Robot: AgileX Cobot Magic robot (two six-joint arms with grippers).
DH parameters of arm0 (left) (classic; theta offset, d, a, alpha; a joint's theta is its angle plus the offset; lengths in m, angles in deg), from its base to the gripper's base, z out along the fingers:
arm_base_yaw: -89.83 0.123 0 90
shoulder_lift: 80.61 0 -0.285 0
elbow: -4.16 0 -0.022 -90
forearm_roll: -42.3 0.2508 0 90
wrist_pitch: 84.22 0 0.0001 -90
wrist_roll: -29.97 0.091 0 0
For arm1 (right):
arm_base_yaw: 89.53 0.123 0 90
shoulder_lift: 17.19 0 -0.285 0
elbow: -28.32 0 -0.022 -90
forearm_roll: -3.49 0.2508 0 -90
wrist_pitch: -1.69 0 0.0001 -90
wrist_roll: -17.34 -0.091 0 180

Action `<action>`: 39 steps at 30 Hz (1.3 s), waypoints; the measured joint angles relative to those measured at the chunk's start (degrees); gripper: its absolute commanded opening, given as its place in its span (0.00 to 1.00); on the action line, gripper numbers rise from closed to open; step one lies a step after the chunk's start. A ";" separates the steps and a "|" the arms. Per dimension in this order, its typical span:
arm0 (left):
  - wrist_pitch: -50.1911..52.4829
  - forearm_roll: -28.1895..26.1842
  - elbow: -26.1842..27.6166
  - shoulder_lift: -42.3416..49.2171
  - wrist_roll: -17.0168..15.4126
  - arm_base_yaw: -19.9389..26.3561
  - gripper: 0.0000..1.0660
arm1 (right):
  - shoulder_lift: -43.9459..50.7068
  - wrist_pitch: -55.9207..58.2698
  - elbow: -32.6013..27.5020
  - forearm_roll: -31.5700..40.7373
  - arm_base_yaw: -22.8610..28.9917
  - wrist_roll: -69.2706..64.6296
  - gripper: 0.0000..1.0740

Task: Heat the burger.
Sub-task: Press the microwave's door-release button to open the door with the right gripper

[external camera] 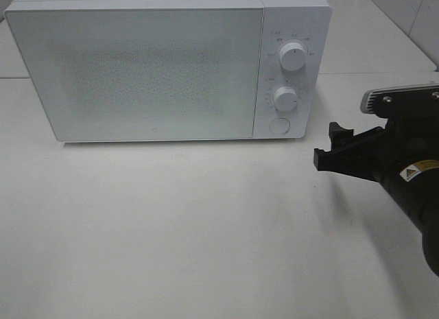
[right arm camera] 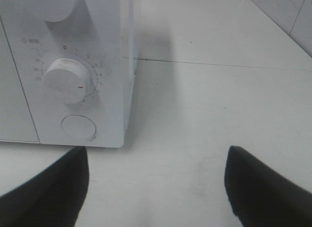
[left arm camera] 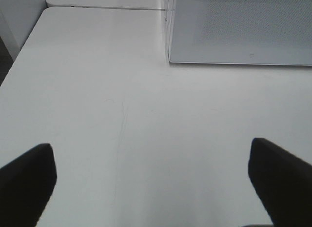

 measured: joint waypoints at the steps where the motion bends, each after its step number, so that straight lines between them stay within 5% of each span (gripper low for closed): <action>1: 0.00 0.00 0.00 0.00 0.00 0.00 0.94 | -1.03 -0.52 1.43 1.78 1.78 0.63 0.70; 17: 0.00 0.00 0.00 0.00 0.00 0.00 0.94 | -8.71 -0.63 10.77 9.40 10.83 4.58 0.70; 39: 0.00 0.00 0.00 0.00 0.00 0.00 0.94 | -9.63 -0.69 11.52 10.26 10.89 -9.22 0.68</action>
